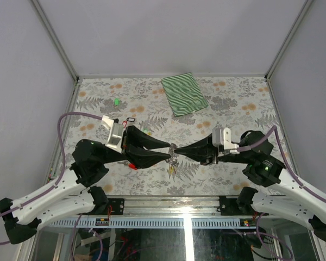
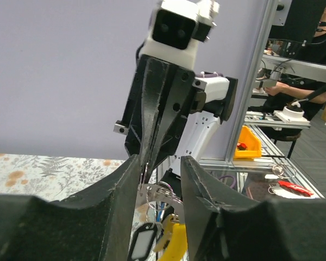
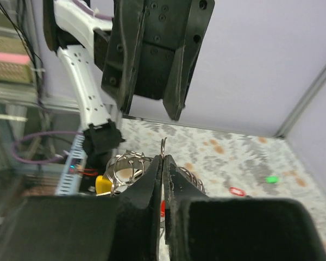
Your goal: Put the keys on the keyring
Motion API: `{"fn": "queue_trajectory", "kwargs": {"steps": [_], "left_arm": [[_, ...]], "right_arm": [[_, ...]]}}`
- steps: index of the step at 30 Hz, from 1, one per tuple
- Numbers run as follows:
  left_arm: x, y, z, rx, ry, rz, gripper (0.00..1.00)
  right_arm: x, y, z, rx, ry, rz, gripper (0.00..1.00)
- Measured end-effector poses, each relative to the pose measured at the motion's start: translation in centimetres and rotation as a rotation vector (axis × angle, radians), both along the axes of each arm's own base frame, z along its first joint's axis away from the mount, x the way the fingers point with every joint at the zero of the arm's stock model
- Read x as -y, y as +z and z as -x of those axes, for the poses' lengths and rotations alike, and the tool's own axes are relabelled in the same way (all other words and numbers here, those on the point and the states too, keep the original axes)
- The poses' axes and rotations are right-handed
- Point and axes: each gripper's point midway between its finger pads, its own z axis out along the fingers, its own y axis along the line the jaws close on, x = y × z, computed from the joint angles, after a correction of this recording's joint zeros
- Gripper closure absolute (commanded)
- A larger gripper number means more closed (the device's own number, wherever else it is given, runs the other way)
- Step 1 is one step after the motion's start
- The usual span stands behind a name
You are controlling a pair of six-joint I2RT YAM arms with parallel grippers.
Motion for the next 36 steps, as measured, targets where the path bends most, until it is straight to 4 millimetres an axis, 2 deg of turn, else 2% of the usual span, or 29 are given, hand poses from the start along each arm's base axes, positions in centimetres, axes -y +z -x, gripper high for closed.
{"fn": "queue_trajectory", "kwargs": {"steps": [11,15,18,23,27,28,29,32,36], "left_arm": [[-3.7,0.4,-0.1,-0.043,0.147,-0.012,0.61],[-3.6,-0.7,-0.8,-0.075,0.177,-0.046,0.61],[-3.1,-1.9,-1.5,-0.102,0.190,-0.084,0.61],[-2.3,-3.4,-2.9,-0.151,0.234,-0.133,0.59],[-2.1,-6.1,-5.9,-0.268,0.369,-0.209,0.54],[-2.3,-7.6,-7.6,-0.336,0.454,-0.253,0.52],[-2.4,-7.9,-8.0,-0.350,0.474,-0.262,0.51],[-2.9,-10.7,-10.9,-0.467,0.627,-0.354,0.50],[-4.9,-15.8,-14.8,-0.627,0.823,-0.485,0.50]], "right_arm": [[2.9,0.5,-0.2,0.447,-0.106,0.016,1.00],[3.5,-0.3,-0.3,0.575,-0.129,0.035,1.00],[3.6,-1.5,-0.6,0.642,-0.136,0.064,1.00],[3.7,-2.6,-1.0,0.652,-0.145,0.103,1.00],[3.9,-3.6,-2.0,0.561,-0.184,0.167,1.00],[4.0,-4.0,-2.3,0.520,-0.198,0.190,1.00],[4.0,-4.2,-2.5,0.493,-0.205,0.205,1.00],[4.3,-5.5,-3.0,0.379,-0.233,0.247,1.00],[4.8,-7.0,-3.5,0.212,-0.281,0.285,1.00]]}}
